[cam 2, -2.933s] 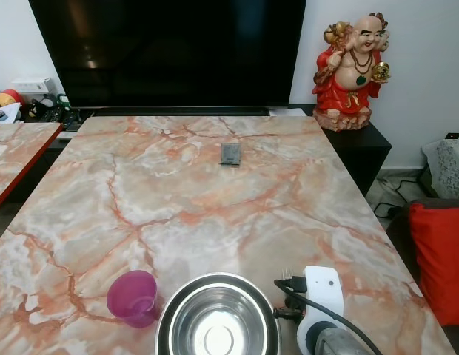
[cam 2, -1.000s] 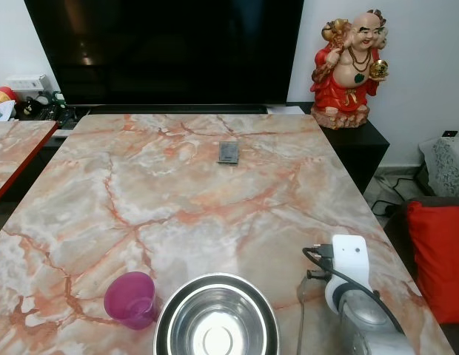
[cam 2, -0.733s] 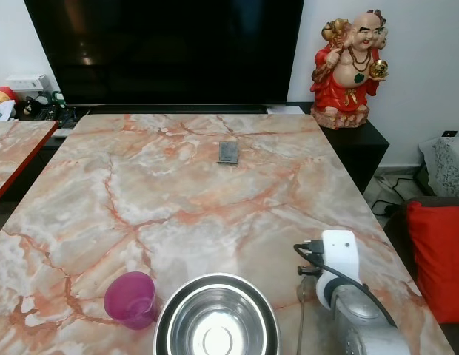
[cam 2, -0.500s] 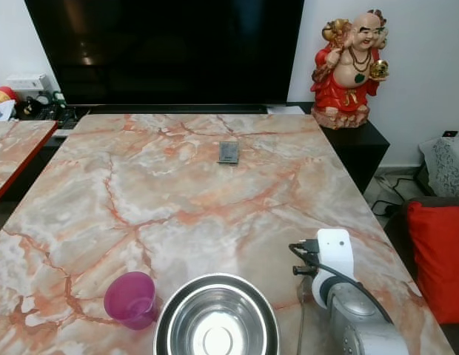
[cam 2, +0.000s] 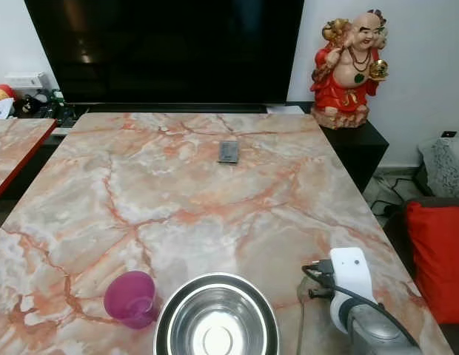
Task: Setting the table
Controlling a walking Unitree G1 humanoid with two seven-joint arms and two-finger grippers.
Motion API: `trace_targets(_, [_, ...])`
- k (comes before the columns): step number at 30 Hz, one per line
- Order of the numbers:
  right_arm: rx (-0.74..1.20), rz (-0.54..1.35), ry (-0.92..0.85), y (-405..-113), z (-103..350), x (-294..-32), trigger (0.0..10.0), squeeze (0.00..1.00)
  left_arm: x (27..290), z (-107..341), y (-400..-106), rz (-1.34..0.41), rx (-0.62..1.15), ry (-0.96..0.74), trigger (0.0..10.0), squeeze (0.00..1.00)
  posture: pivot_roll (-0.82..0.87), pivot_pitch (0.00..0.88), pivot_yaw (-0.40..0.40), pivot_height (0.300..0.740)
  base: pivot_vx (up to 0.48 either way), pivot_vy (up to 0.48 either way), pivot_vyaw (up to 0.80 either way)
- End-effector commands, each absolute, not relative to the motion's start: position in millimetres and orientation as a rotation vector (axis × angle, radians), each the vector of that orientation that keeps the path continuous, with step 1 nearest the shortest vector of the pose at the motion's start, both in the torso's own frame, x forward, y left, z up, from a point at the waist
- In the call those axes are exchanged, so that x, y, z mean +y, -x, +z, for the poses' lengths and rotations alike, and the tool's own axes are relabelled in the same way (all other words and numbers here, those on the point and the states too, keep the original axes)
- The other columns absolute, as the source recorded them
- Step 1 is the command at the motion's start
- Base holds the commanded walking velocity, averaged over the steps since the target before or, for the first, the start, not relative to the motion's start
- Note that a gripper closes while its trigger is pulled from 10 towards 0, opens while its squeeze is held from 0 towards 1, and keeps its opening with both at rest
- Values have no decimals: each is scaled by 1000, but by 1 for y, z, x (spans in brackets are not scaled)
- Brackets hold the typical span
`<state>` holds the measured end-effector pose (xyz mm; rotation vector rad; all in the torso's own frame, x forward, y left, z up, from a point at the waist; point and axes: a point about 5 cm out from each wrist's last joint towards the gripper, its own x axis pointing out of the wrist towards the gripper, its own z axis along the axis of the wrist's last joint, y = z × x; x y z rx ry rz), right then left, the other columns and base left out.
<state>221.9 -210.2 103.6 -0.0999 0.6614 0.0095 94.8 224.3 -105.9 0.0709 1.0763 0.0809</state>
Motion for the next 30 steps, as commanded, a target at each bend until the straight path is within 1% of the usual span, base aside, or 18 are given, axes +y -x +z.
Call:
trace_targets(1, [657,48,96,-222,106,-204,10000,0,214,-109,-92,45,1094,-48,10000,0,-116,35,-69,740,0,0,0])
trace_targets(8, [659,73,90,-226,108,-199,10000,0,213,-109,-92,48,1093,-45,10000,0,-107,34,-72,740,0,0,0])
trace_targets(15, [664,71,97,-223,108,-201,10000,0,214,-109,-92,49,1097,-46,10000,0,-109,38,-71,740,0,0,0])
trace_targets(30, [613,120,78,-233,113,-185,10000,0,214,-109,-92,47,1097,-46,10000,0,-106,35,-70,740,0,0,0])
